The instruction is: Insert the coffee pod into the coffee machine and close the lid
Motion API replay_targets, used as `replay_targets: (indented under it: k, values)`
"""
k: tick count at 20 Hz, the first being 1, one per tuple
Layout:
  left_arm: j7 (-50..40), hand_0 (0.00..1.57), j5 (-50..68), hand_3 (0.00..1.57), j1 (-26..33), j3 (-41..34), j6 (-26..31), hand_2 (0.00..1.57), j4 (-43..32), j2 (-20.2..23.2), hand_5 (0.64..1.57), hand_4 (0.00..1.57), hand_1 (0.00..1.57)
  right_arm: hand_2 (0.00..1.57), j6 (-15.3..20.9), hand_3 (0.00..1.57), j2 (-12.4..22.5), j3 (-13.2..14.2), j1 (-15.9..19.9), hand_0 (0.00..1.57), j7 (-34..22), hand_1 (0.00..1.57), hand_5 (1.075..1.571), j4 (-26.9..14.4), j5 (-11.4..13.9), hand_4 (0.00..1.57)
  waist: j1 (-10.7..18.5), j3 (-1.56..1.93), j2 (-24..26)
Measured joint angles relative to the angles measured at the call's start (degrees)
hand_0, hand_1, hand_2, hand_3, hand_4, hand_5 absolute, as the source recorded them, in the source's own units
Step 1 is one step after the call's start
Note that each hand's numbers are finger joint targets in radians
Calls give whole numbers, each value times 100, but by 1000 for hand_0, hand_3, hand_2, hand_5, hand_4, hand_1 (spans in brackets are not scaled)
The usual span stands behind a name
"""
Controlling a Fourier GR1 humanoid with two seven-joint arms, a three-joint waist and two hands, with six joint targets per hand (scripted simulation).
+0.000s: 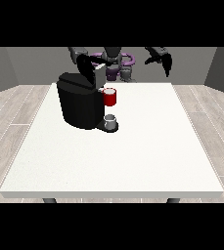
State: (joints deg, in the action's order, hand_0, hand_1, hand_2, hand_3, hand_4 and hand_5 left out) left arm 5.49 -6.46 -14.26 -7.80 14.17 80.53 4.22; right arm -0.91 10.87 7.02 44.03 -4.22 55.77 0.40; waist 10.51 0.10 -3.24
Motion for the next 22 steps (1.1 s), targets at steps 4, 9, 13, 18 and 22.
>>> replay_targets:
  k: [4,9,13,18,22]
  values:
    - [-48,0,-3,0,-79,1,-25,0,-10,41,1571,372,0,0,77,0,-16,-101,255,0,-165,0,1571,25,136,0,26,6,-79]
    - [6,0,-36,0,-126,68,-26,0,-35,42,1571,362,0,0,213,0,-21,-185,392,0,-534,0,1571,127,277,0,53,34,-167]
    - [12,0,-20,0,-274,84,27,0,-44,87,1571,383,0,0,405,0,33,-280,390,0,-830,0,1571,378,472,82,132,58,-270]
    - [-6,0,-97,0,-383,272,51,0,-16,-4,1571,365,0,0,554,0,292,-267,565,0,-1485,0,1571,582,668,274,411,106,-444]
    - [73,0,-123,0,-508,350,34,0,-24,-76,1571,407,0,0,573,0,489,-284,697,0,-1741,0,1571,744,860,127,574,131,-608]
